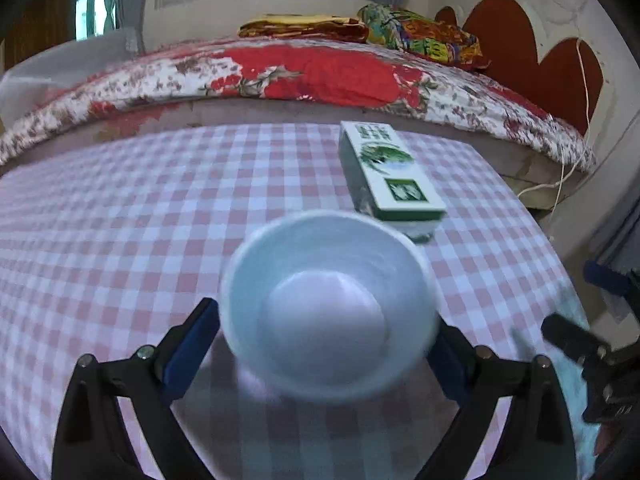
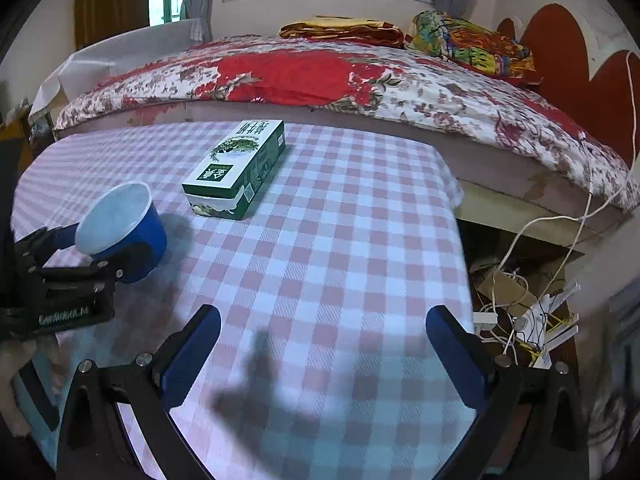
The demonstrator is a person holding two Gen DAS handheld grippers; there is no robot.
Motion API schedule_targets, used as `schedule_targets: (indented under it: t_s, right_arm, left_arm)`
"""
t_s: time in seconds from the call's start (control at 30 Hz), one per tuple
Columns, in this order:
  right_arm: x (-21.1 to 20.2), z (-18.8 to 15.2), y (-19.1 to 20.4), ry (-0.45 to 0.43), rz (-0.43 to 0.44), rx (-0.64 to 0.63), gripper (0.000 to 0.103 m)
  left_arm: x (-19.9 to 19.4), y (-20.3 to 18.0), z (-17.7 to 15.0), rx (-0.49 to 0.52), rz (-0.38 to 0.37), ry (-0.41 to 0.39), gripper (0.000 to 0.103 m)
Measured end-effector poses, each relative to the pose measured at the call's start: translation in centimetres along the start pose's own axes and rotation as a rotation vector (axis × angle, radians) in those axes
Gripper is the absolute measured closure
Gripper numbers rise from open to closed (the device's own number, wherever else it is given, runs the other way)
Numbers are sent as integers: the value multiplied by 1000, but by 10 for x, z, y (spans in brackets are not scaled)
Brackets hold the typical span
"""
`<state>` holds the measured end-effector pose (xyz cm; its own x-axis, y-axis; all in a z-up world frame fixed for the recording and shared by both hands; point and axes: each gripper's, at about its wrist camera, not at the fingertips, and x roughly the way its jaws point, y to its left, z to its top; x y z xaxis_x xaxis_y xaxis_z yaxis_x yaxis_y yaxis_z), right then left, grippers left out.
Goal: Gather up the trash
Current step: 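Grasp the white-and-blue paper cup with left tool while right tool grasps the milk carton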
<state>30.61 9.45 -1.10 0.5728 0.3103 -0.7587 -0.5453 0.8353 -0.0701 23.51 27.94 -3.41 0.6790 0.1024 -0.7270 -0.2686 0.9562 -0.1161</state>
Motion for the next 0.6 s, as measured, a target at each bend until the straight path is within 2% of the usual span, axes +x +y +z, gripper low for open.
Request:
schedule_targets:
  t_s: [0.03,0.1,0.17,0.27,0.43,0.6]
  right_arm:
    - [3,2,2,-1,-3,-5,0]
    - [7,6,4,1,-2,-14,0]
    - [11,9,7,2,-3,-26,0]
    - [18,18,14,0,5,-37,0]
    - [37,44,35,-14,42,-35,0]
    - [61,74,59,-9,74,-34,0]
  left_arm:
    - [1,4,3,1,-5,-7,18]
    - [4,14,7,-12,-12,-8,24]
    - [5,27,10,-47,-22,-16,24]
    - [2,42,12,-72,8,-17,24]
    - [-9,50,11,-47,78,-42,25]
    - [-6,65,12,-76,97,-33,25]
